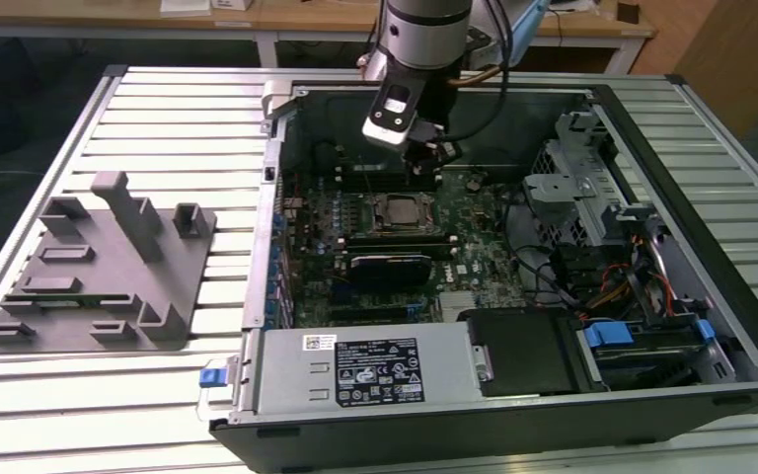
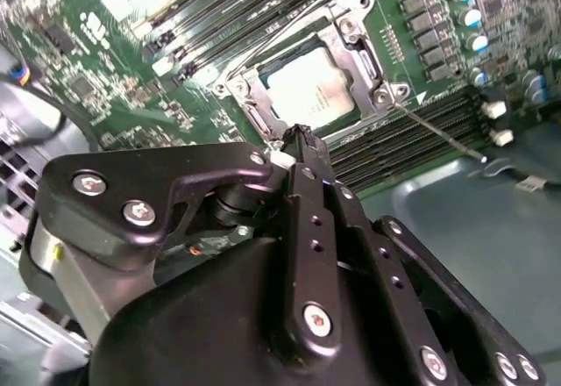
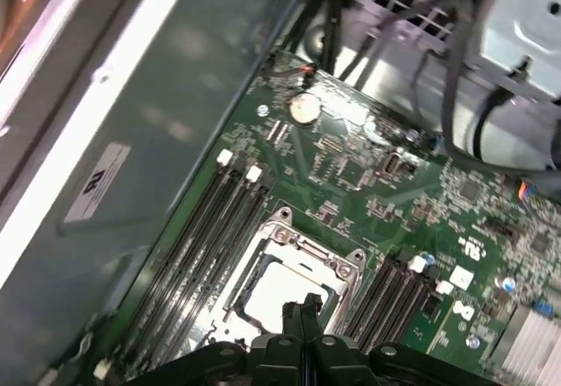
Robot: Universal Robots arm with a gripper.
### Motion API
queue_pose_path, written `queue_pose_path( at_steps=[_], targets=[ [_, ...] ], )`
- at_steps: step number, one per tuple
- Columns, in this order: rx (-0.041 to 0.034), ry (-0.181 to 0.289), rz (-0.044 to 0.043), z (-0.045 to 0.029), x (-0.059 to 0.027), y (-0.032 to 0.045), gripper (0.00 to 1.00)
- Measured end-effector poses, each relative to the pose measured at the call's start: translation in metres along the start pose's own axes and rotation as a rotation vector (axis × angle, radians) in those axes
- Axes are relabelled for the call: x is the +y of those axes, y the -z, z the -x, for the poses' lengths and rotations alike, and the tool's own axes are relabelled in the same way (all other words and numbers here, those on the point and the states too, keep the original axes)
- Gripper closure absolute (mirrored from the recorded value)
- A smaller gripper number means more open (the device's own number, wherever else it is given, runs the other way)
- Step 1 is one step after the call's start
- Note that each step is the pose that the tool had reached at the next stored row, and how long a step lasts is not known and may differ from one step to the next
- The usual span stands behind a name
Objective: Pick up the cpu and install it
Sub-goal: 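Close the cpu cover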
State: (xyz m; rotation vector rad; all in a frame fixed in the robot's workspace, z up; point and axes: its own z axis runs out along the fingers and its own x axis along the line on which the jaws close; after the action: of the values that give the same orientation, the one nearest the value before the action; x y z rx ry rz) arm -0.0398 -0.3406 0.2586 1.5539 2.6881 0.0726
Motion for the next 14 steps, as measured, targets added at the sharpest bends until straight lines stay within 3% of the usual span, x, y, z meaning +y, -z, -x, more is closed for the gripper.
queue_pose_path(
  at_steps=[14],
  targets=[
    [0.0149, 0.254, 0.0019, 0.0, 0.0, -0.0007, 0.89]
  ],
)
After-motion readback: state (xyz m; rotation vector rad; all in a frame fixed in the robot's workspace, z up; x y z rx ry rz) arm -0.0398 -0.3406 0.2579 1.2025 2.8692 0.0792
